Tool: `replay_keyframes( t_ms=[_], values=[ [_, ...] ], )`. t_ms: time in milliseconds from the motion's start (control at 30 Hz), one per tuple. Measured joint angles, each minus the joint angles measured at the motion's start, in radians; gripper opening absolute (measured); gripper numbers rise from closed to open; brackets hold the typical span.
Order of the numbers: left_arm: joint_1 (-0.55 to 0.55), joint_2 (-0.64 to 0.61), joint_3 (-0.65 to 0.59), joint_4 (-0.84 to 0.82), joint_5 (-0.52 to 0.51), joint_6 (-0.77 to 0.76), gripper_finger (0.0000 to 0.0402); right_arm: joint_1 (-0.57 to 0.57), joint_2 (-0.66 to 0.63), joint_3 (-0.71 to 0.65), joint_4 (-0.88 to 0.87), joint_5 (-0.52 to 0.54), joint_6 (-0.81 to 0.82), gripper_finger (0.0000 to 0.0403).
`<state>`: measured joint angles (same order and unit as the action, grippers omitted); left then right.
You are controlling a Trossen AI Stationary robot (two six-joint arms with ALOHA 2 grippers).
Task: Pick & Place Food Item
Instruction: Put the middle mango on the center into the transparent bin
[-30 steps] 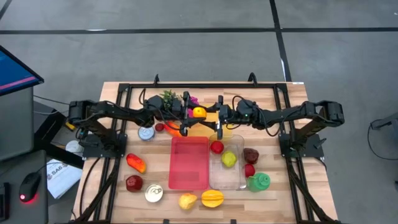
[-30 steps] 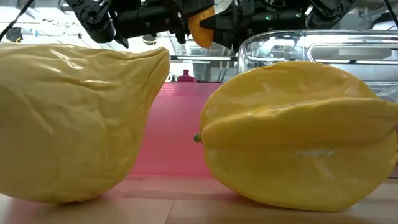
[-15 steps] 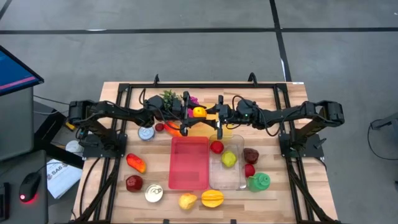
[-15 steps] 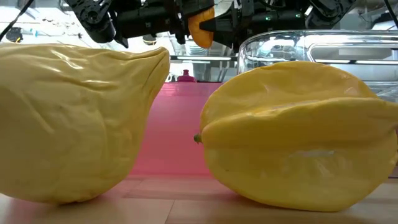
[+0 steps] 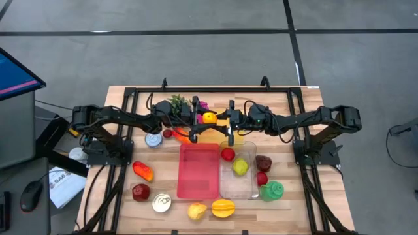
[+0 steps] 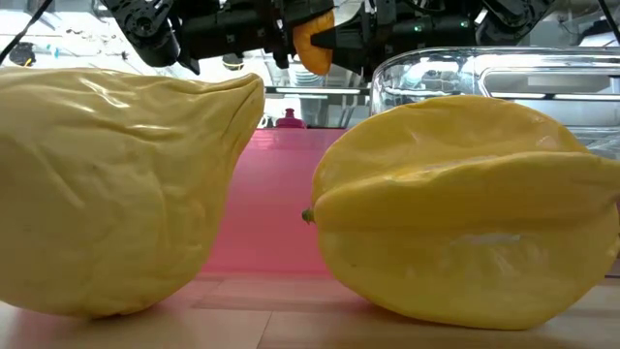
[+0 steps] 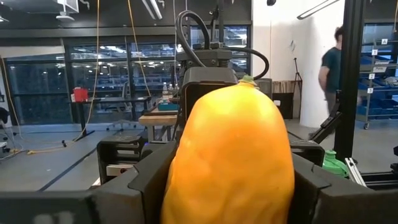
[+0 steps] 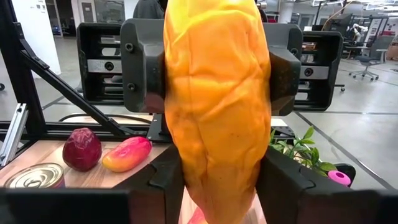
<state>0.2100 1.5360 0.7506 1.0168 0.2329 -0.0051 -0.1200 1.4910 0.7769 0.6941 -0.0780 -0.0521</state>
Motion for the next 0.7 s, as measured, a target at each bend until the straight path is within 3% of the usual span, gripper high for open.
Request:
replay_keyframes(
  t_ms=[433,700],
  values=[
    [0.000,0.000,0.000,0.000,0.000,0.000,0.0206,0.000,0.000,0.000,-0.001,0.000,0.000,0.0151],
    [0.000,0.000,0.000,-0.002,-0.001,0.000,0.0280,0.001,-0.001,0.000,0.000,-0.003,0.000,0.0151]
  ],
)
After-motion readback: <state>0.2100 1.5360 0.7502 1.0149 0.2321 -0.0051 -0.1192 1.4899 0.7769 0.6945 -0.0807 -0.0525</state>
